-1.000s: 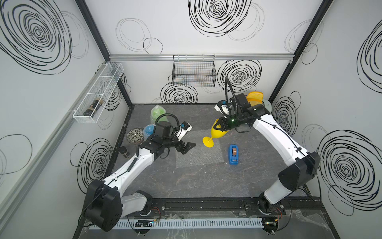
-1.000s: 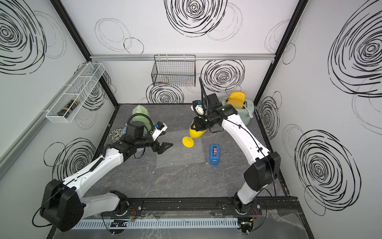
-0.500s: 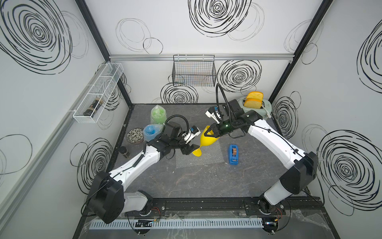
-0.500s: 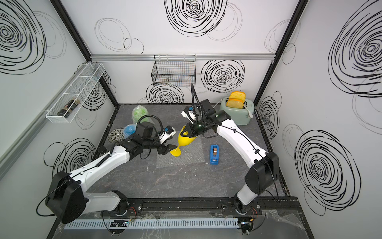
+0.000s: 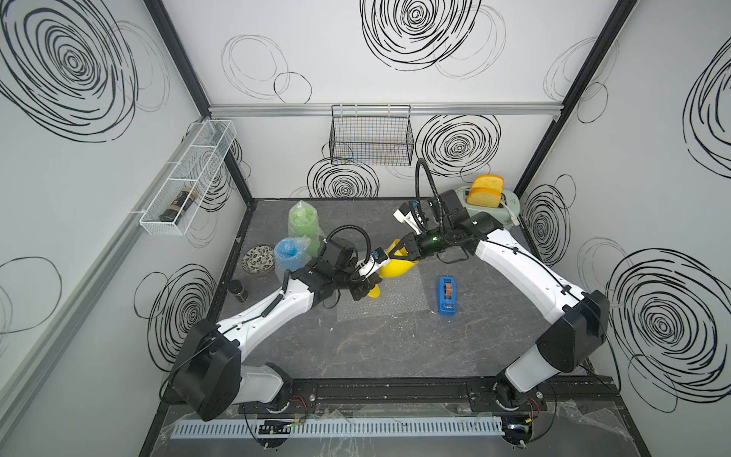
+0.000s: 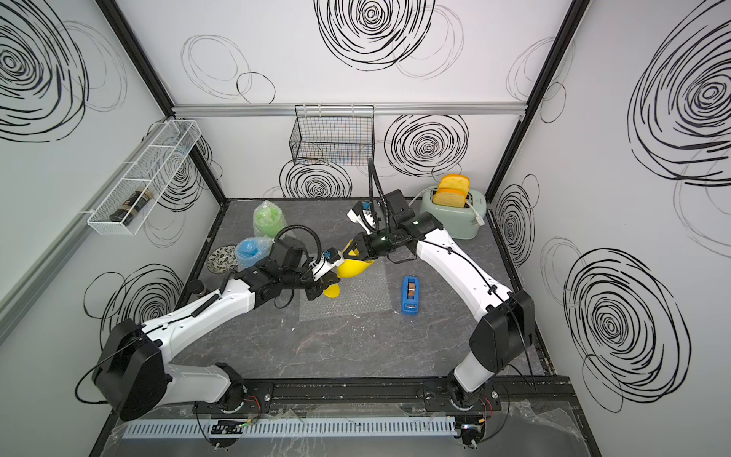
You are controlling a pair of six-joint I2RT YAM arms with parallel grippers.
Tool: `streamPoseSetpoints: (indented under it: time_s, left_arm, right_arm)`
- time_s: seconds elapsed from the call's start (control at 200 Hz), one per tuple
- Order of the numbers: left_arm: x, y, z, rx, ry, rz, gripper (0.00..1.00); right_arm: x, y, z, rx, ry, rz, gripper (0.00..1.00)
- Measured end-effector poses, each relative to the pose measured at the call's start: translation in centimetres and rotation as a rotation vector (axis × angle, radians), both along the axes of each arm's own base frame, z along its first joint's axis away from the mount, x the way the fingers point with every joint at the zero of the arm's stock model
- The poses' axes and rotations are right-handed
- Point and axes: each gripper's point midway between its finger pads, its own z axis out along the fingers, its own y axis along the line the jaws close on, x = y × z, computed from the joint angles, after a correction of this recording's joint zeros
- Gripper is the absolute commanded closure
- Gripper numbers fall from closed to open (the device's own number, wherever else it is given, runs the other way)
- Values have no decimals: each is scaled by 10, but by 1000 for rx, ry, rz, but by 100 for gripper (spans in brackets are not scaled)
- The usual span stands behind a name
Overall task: Wrap wine glasses in bubble wrap
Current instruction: Pick up the wine glass at the center of the board.
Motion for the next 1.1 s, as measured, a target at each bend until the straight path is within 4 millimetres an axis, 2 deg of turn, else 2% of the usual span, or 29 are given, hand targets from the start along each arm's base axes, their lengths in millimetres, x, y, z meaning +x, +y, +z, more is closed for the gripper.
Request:
streamPoseSetpoints:
  time_s: [0.03,0.09,0.145,0.27,0.345,0.435,0.52,0.635,0.851,1.041,1.101]
  left_arm:
    - [-1,0,-2,-7,10,3,100]
    - [-6,-1,-7,-27,50,12,100]
    - [-9,-1,-10,-56,95,27,100]
    - [-9,-1,-8,-194,209,97,100]
    - [-8,3,-6,-296,282,146,100]
    - [-8,3,-2,-391,363,181,100]
    - [-11,-3,6,-454,399,173,100]
    - [-20,-16,20,-509,428,120,100]
    - [-37,-32,33,-549,461,41,100]
    - [-35,-33,27,-551,500,70,100]
    - [-34,-33,26,-552,510,76,99]
  right_arm:
    - [2,-2,3,3,-13,-8,52]
    - [6,-9,11,10,-39,-38,42]
    - [8,-17,23,30,-84,-70,36]
    - [5,-50,51,82,-216,-189,25]
    - [-4,-64,53,118,-279,-251,21]
    - [-16,-70,41,166,-301,-296,18]
    - [-17,-68,22,178,-287,-324,16]
    - [-14,-51,1,187,-243,-327,14]
    - [-9,-20,-4,228,-241,-291,17]
    - [-2,-13,-11,222,-230,-289,31]
    - [-2,-13,-12,220,-228,-290,33]
